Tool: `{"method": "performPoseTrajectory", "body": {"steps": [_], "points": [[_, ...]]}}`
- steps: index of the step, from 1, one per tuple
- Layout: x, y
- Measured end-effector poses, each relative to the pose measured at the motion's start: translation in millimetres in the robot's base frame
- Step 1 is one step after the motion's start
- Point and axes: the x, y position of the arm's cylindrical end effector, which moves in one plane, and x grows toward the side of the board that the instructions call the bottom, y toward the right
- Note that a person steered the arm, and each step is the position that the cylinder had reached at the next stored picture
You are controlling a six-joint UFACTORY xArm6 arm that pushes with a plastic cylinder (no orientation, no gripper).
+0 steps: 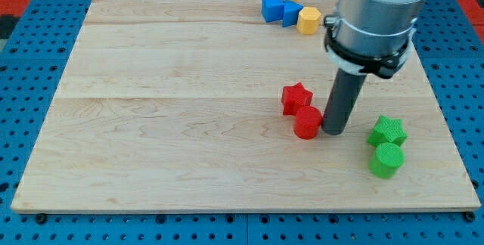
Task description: Move your arm towards red circle
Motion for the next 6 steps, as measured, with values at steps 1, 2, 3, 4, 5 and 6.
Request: {"method": "performPoseTrajectory", "body": {"steps": [1, 2, 3, 4, 5, 6], "points": [[38, 28], [52, 68], [52, 74], [51, 15], [11, -4], [-14, 9]]}}
